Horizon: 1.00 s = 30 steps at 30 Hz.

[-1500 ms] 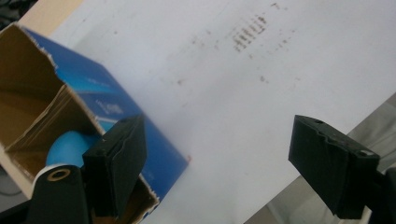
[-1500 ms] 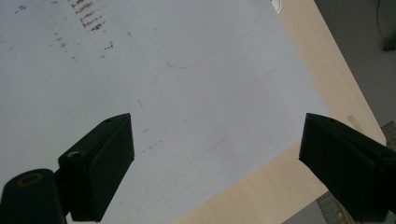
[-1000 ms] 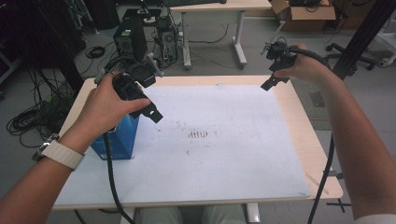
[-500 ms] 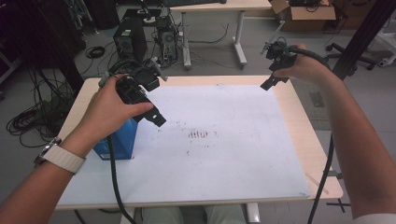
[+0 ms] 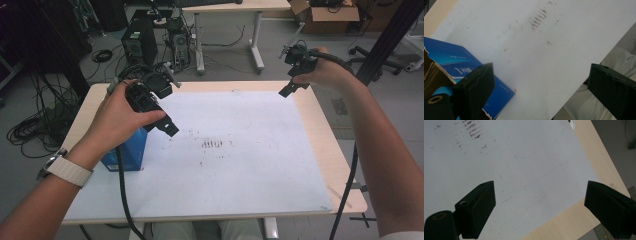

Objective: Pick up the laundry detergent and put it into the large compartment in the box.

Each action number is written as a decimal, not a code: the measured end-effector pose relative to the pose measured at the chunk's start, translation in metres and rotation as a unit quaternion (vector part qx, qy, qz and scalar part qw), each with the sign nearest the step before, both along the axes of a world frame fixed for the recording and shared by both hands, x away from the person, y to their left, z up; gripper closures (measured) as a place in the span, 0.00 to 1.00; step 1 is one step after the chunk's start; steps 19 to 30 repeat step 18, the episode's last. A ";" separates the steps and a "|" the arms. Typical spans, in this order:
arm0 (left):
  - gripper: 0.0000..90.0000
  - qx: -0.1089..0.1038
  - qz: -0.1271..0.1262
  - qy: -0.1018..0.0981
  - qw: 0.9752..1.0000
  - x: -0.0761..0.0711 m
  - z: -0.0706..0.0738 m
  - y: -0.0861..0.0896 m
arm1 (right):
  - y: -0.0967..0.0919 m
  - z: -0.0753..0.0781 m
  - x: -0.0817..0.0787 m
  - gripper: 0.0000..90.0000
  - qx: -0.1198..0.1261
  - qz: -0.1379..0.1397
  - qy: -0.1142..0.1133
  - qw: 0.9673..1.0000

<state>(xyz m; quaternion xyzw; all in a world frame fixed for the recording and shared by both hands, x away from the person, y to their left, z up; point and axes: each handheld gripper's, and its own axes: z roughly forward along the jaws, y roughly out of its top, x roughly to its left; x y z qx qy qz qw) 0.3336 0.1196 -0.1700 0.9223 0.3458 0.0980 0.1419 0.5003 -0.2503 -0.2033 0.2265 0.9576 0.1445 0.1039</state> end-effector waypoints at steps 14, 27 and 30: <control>0.09 0.002 -0.002 0.002 1.000 0.000 0.000 0.001 | 0.001 0.002 -0.001 0.11 0.002 0.001 0.000 1.000; 0.09 0.001 -0.002 0.001 1.000 0.000 0.000 0.001 | 0.001 0.002 -0.002 0.11 0.000 0.001 0.000 1.000; 0.09 0.001 -0.002 0.001 1.000 0.000 0.000 0.001 | 0.001 0.002 -0.002 0.11 0.000 0.001 0.000 1.000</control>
